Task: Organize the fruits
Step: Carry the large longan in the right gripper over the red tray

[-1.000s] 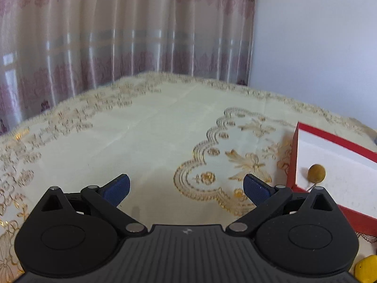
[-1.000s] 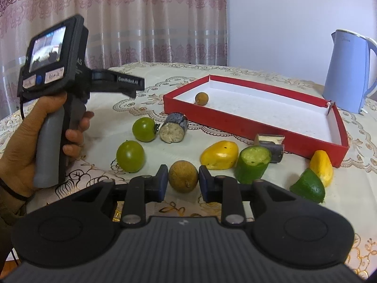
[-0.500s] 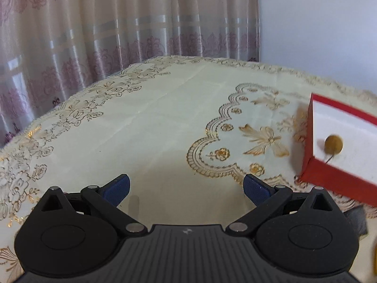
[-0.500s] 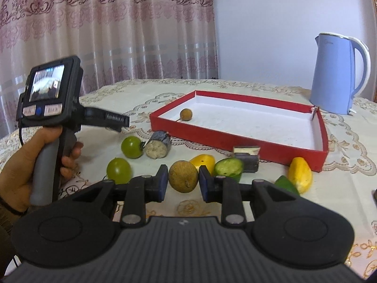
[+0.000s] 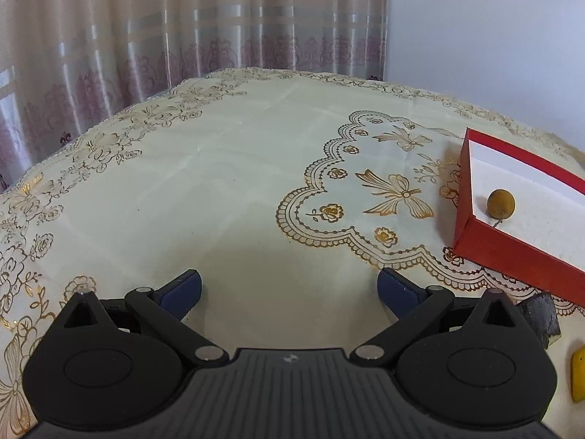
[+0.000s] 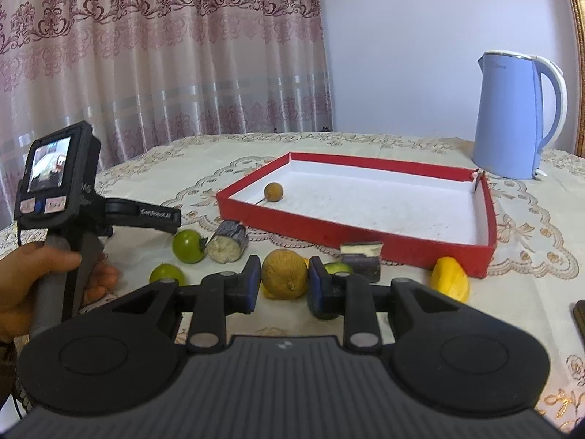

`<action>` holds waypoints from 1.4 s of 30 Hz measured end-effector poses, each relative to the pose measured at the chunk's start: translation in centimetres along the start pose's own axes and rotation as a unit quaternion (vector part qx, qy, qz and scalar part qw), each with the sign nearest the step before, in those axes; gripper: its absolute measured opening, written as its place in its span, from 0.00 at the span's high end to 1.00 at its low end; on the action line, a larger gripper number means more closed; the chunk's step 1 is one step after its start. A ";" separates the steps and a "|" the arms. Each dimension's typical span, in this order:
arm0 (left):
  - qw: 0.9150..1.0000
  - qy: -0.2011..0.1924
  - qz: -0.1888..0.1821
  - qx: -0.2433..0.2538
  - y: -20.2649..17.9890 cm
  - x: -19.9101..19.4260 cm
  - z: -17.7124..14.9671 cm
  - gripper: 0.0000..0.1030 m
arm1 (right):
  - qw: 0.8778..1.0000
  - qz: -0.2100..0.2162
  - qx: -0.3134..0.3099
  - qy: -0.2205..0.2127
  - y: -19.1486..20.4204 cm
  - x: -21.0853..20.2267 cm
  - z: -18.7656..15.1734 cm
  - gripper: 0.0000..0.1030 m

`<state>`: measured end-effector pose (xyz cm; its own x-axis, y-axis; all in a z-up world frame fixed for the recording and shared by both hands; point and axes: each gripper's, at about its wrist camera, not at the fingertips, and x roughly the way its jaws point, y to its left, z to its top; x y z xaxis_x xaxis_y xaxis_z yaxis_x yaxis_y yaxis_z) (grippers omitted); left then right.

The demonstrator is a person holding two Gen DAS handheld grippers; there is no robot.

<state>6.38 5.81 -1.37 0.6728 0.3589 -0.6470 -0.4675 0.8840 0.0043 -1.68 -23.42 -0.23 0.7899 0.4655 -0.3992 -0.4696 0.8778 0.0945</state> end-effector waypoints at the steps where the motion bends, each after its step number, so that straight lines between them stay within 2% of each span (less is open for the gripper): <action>1: 1.000 -0.001 0.002 0.001 -0.1 0.0 0.0 0.00 | 1.000 -0.001 0.001 -0.001 -0.1 0.0 0.1 0.74; 27: 1.000 -0.002 -0.001 -0.002 0.0 0.0 -0.1 0.00 | 0.999 -0.036 -0.007 -0.019 -1.7 -0.3 3.3 0.74; 42: 1.000 -0.002 -0.001 -0.002 0.1 0.0 -0.1 0.00 | 0.998 -0.059 -0.020 -0.007 -2.8 2.2 5.6 0.74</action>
<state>6.29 5.83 -1.44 0.6759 0.3589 -0.6437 -0.4686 0.8834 0.0006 3.63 -24.21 3.74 0.8457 0.3610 -0.3930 -0.3882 0.9215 0.0111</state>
